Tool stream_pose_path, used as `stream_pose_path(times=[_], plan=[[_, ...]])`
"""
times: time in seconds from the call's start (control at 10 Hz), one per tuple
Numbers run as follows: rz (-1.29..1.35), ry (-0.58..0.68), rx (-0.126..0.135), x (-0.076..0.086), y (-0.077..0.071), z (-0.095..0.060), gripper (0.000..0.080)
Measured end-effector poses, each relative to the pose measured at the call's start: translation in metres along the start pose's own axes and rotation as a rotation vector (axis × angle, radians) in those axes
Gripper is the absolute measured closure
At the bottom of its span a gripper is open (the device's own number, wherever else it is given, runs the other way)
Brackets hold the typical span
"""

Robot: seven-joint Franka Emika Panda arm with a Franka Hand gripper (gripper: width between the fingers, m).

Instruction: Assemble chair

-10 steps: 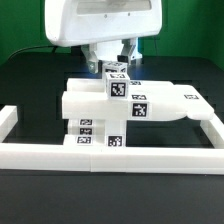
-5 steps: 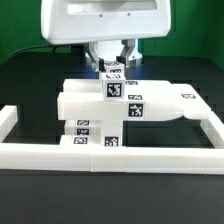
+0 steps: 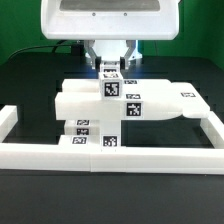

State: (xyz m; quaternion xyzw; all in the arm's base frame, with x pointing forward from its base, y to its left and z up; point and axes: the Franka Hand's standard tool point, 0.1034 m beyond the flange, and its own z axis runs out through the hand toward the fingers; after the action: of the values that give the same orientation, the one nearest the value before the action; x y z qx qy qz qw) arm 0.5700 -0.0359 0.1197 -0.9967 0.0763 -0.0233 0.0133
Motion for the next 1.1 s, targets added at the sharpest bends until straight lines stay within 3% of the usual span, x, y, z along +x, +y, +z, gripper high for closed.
stream_pose_path(times=[0.4,0.6,0.7,0.9,1.1], plan=[[0.115,-0.002,0.000,0.000,0.001,0.000,0.0518],[0.115,-0.002,-0.001,-0.001,0.001,0.001,0.0271],[0.115,-0.002,-0.001,-0.001,0.001,0.001,0.0188],[0.113,0.000,0.006,0.000,-0.002,-0.006,0.0158],[0.115,-0.018,0.031,-0.001,-0.006,-0.028,0.0152]])
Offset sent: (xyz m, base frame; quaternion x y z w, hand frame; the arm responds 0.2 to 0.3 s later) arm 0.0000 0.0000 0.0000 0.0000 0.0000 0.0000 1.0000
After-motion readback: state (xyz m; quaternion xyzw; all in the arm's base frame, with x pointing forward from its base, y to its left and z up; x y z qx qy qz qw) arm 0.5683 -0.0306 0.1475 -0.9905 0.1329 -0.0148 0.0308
